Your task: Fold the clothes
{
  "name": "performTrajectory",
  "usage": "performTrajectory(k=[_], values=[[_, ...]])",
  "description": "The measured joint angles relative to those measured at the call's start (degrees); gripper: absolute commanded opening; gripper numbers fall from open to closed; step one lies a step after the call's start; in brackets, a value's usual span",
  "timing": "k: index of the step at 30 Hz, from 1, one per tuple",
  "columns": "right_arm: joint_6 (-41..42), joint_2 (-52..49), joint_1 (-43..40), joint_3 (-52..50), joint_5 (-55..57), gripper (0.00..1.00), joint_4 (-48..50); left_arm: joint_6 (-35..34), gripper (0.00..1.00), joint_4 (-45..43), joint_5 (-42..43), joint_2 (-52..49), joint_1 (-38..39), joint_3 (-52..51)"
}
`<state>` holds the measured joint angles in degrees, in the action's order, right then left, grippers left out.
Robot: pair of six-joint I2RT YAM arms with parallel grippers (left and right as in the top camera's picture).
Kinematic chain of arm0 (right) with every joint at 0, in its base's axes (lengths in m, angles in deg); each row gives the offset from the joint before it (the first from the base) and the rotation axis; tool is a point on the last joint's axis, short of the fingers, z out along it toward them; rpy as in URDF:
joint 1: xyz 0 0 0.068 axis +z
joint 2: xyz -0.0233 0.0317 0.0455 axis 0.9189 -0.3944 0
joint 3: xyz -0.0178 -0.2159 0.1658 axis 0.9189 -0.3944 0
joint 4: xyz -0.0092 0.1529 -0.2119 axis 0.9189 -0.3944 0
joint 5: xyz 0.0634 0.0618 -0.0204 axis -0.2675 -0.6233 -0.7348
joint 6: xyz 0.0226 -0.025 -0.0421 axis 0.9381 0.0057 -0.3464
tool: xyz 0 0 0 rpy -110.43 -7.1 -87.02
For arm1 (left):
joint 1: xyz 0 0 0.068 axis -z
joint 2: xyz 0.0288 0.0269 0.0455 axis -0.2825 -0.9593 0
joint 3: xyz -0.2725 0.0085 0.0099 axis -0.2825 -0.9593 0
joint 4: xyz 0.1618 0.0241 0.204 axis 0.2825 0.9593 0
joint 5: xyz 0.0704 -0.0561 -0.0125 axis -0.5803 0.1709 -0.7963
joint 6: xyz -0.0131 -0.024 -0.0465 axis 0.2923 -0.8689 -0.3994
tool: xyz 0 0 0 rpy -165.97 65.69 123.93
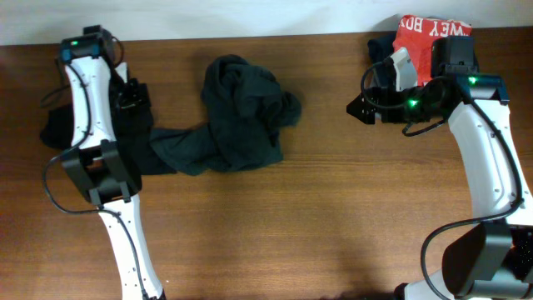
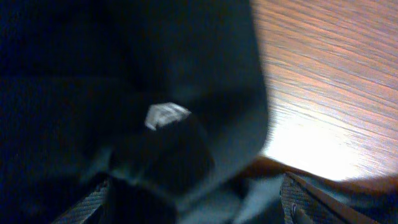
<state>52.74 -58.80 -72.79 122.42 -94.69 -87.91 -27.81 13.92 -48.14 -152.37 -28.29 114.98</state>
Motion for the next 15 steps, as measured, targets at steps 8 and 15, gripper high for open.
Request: performTrajectory(k=[8, 15], values=[[0.0, 0.0, 0.0, 0.0, 0.0, 0.96, 0.1, 0.0, 0.87, -2.7, -2.5, -3.5, -2.6, 0.0], [0.0, 0.0, 0.0, 0.0, 0.0, 0.96, 0.2, 0.0, 0.87, -6.3, -2.9, -4.6, -5.3, 0.2]])
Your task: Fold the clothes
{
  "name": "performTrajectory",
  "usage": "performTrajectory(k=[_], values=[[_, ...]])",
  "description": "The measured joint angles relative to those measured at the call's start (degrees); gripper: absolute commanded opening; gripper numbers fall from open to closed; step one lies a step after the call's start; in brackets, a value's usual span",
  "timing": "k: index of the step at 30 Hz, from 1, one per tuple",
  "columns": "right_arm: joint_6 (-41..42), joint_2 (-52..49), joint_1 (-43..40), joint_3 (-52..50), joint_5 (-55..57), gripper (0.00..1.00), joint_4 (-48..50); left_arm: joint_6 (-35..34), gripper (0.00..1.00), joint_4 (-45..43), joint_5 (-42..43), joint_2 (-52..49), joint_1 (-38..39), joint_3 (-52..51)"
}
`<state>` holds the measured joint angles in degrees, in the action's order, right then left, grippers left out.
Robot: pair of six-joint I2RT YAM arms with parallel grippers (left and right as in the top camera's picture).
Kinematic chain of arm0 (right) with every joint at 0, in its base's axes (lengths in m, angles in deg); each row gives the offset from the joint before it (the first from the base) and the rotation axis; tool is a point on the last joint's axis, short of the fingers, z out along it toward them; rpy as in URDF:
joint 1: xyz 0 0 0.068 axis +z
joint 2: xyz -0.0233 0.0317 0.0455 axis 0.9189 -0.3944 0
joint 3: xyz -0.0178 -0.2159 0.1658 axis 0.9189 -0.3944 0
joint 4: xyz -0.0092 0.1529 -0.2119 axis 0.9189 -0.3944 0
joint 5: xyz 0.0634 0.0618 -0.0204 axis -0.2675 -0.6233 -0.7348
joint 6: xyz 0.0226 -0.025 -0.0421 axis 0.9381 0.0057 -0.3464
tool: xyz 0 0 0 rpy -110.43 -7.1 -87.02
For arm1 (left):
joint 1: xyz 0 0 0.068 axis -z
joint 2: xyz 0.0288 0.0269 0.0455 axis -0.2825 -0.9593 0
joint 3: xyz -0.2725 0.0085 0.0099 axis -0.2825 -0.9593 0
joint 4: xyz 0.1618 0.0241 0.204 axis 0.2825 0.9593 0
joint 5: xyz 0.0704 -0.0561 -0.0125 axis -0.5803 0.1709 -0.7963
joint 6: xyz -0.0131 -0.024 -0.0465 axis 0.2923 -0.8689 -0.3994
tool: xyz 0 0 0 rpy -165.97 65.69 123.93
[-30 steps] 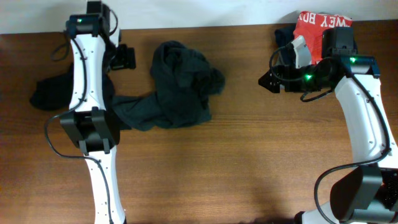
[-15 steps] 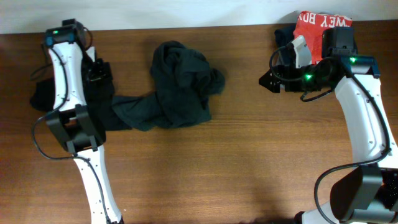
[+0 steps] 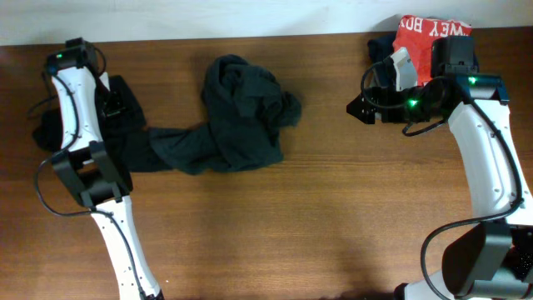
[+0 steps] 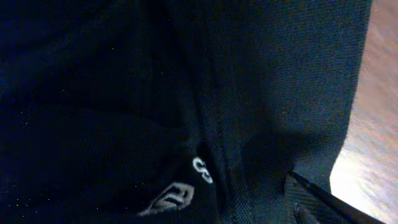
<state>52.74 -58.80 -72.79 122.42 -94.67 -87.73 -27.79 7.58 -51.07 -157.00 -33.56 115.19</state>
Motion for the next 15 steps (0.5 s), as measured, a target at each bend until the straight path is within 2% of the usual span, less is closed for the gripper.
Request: performTrajectory(k=[7, 8, 10, 15], values=[[0.0, 0.0, 0.0, 0.0, 0.0, 0.96, 0.4, 1.1, 0.87, -3.5, -0.1, -0.1, -4.5, 0.0], [0.0, 0.0, 0.0, 0.0, 0.0, 0.96, 0.6, 1.4, 0.92, -3.6, -0.1, -0.1, -4.9, 0.0], [0.0, 0.0, 0.0, 0.0, 0.0, 0.96, 1.2, 1.9, 0.96, -3.5, -0.2, -0.3, -5.4, 0.4], [0.0, 0.0, 0.0, 0.0, 0.0, 0.96, 1.5, 2.7, 0.99, -1.2, -0.2, -1.0, -5.0, 3.7]])
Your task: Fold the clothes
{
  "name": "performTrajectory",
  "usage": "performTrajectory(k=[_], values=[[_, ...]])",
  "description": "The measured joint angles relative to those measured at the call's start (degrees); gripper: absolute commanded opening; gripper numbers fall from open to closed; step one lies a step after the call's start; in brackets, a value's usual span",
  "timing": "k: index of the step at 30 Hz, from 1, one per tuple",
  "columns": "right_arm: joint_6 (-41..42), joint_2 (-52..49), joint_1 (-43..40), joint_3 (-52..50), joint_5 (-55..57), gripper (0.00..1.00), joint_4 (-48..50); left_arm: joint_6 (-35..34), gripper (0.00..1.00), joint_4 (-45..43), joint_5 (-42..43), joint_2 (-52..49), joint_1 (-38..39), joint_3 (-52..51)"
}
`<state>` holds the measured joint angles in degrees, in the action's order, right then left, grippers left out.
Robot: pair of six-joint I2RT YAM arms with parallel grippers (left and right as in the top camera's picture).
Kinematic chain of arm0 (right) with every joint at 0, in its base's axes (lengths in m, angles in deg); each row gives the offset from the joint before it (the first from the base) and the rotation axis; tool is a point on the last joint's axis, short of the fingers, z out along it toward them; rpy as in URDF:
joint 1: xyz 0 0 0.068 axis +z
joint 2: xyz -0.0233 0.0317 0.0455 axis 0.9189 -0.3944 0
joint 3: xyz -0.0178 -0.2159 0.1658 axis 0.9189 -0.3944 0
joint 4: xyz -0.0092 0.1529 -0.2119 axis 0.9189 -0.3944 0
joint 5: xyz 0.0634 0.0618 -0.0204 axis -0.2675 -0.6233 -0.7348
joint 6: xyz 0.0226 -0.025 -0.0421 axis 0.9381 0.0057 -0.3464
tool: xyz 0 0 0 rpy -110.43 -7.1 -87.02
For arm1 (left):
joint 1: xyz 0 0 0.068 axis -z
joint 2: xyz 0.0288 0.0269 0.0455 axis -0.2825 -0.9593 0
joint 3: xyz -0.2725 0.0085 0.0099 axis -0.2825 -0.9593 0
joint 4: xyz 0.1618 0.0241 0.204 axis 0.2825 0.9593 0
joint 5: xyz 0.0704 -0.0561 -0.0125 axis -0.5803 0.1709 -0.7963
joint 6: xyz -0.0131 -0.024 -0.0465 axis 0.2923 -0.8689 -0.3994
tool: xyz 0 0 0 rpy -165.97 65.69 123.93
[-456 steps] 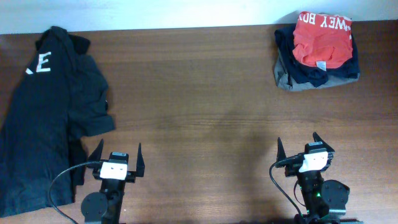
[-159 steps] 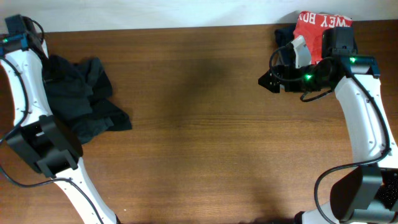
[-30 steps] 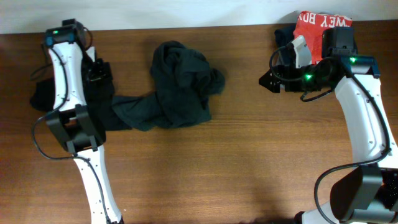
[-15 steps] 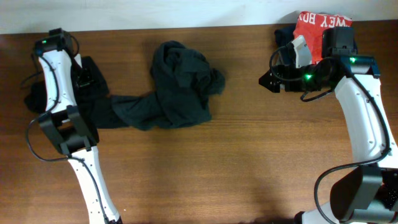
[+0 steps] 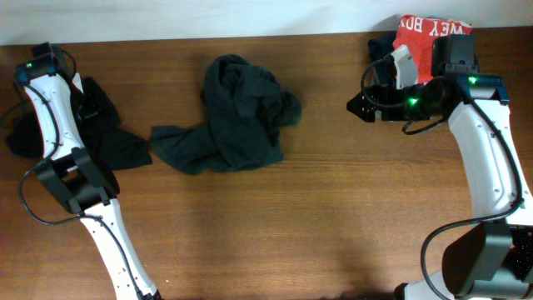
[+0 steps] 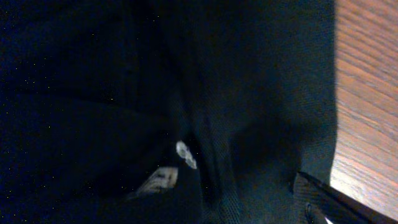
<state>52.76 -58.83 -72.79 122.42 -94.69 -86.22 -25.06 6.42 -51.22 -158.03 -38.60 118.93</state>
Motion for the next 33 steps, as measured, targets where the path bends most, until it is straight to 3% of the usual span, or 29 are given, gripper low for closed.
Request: performTrajectory(k=[8, 17, 24, 33], values=[[0.0, 0.0, 0.0, 0.0, 0.0, 0.96, 0.3, 0.4, 0.99, 6.7, 2.3, 1.9, 0.3, 10.4], [1.3, 0.0, 0.0, 0.0, 0.0, 0.96, 5.0, 0.6, 0.99, 9.7, 20.2, 10.6, 3.7, 16.3], [5.8, 0.0, 0.0, 0.0, 4.3, 0.96, 7.7, 3.8, 0.99, 12.6, 22.9, 10.7, 21.9, 16.3], [17.3, 0.0, -1.8, 0.0, 19.0, 0.96, 7.7, 3.9, 0.98, 12.6, 14.3, 10.7, 42.1, 15.8]])
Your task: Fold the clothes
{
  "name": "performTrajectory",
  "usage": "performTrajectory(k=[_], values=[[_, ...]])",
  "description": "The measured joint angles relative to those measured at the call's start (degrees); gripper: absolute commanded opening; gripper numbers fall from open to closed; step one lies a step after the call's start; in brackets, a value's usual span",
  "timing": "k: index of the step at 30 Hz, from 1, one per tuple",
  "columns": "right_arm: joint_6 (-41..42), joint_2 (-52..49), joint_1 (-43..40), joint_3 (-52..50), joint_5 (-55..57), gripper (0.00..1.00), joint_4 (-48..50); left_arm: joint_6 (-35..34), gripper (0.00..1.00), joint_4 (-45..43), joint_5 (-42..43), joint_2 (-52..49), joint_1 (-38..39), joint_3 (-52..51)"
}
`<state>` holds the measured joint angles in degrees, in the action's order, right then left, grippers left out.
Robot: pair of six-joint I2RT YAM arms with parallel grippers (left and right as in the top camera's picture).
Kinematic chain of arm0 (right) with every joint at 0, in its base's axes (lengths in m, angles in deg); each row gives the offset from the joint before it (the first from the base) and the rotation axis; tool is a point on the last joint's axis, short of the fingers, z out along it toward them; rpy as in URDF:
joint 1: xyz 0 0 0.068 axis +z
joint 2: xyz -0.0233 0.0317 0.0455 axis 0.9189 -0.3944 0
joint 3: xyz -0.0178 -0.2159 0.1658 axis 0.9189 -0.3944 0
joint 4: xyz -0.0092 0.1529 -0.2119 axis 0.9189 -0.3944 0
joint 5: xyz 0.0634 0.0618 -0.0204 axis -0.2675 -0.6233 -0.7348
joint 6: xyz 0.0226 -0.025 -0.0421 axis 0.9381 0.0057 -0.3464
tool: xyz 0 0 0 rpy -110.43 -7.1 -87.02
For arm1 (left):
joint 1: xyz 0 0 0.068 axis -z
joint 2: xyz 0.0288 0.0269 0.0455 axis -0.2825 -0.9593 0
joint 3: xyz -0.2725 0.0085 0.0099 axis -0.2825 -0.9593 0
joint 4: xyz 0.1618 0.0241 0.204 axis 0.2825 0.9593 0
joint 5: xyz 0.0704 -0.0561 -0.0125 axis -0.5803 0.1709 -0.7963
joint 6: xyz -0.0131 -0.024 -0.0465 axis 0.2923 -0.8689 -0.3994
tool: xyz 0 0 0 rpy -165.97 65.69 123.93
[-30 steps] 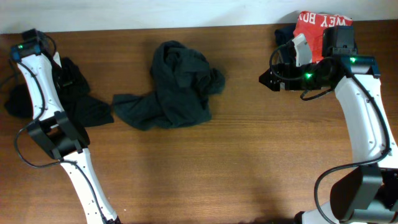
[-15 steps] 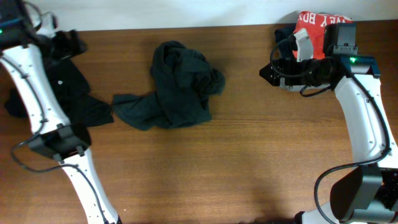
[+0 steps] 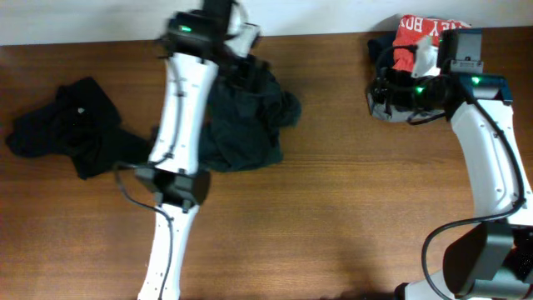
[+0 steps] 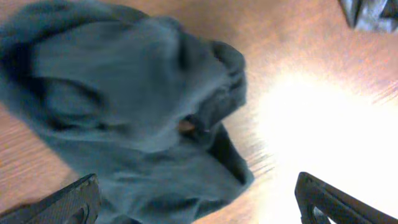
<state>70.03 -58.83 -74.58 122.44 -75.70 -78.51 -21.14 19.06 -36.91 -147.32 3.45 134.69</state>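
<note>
A crumpled dark green garment (image 3: 246,121) lies at the table's middle back. The left wrist view shows this garment (image 4: 137,106) bunched in folds on the wood. My left gripper (image 4: 196,183) hangs above it, open, its fingers (image 4: 74,199) wide apart with nothing between them. A black garment (image 3: 75,125) lies in a heap at the far left, clear of both arms. My right gripper (image 3: 385,96) hovers at the back right beside a red printed garment (image 3: 429,33); its jaws do not show clearly.
The table's back edge meets a white wall (image 3: 333,17) just behind the garments. A dark bit of cloth (image 3: 381,46) lies next to the red garment. Bare wood (image 3: 333,217) covers the front half of the table.
My left gripper has gone from the far left, down in the black garment, to above the green garment, and stands open. The black garment stays at the left. My right gripper has shifted slightly right.
My left gripper was in the black garment, which touched the green one. At each later moment the gripper and black garment were farther left, until the two garments lay apart. Now the black garment rests alone and the gripper is over the green one.
</note>
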Motion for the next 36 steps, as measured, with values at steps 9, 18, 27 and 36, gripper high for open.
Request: performTrajectory(k=[9, 18, 27, 36], values=[[7.6, 0.0, -9.5, 0.0, 4.2, 0.96, -1.9, -8.5, 0.93, 0.0, -8.1, 0.0, 8.6, -11.5], [8.6, 0.0, -12.0, 0.0, 4.8, 0.96, -3.2, -12.7, 0.80, -6.1, -14.4, 0.0, 11.5, -25.9], [8.6, 0.0, -12.0, -1.4, 4.8, 0.96, -3.1, -13.1, 0.64, -10.4, -17.3, 0.0, 11.5, -32.9], [8.6, 0.0, -12.0, -1.4, 4.8, 0.96, -3.1, -13.5, 0.01, -10.8, -19.8, 0.0, 11.5, -36.9]])
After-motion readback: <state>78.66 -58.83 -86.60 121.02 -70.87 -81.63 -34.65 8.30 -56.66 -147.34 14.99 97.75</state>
